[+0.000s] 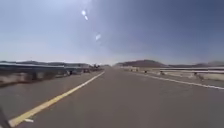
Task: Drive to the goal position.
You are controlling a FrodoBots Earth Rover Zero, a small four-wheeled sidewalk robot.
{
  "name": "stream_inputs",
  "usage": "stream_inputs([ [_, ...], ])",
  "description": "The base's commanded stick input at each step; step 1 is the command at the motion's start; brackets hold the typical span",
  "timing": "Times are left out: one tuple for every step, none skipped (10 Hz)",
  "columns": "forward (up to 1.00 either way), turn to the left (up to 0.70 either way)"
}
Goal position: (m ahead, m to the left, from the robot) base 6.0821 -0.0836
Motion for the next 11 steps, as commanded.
stream_inputs([
  [1.00, 0.00],
  [1.00, 0.00],
  [1.00, 0.00],
  [1.00, 0.00],
  [1.00, 0.00],
  [1.00, 0.00],
  [1.00, 0.00],
  [1.00, 0.00],
  [1.00, 0.00],
  [1.00, 0.00],
  [1.00, 0.00],
])
